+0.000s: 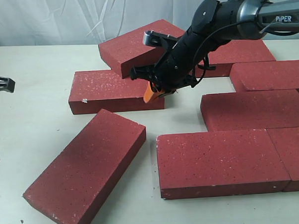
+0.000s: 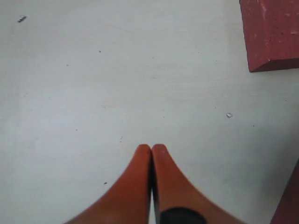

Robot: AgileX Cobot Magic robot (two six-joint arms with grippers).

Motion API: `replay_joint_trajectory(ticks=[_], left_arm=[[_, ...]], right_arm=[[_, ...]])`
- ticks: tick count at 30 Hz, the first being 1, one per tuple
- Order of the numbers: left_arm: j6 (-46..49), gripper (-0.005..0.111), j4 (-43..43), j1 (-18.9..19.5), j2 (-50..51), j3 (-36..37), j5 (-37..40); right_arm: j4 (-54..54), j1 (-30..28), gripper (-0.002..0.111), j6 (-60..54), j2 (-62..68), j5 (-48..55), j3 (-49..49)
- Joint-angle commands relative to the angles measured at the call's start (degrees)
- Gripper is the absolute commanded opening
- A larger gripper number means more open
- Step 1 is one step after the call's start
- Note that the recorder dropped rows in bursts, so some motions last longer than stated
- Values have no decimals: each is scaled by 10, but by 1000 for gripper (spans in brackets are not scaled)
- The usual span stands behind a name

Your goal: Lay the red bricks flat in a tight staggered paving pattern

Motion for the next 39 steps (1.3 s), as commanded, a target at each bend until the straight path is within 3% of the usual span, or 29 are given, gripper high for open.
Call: replay_joint_trajectory(ticks=[1, 7, 11, 17, 39], left_arm=[[71, 0, -75, 0, 77, -35, 8], [174, 0, -187, -16, 162, -76, 50], [175, 0, -195, -54, 206, -100, 53], [174, 0, -195, -103, 254, -138, 40], [174, 0, -215, -109, 300, -158, -14]], right_arm=[[-7, -4, -1, -8, -9, 7, 2], [-34, -3, -1, -8, -26, 38, 2], [-51, 3, -1, -8, -24, 52, 2], [-80, 24, -1, -2, -23, -8, 2], [-80, 31, -1, 9, 24, -78, 2]])
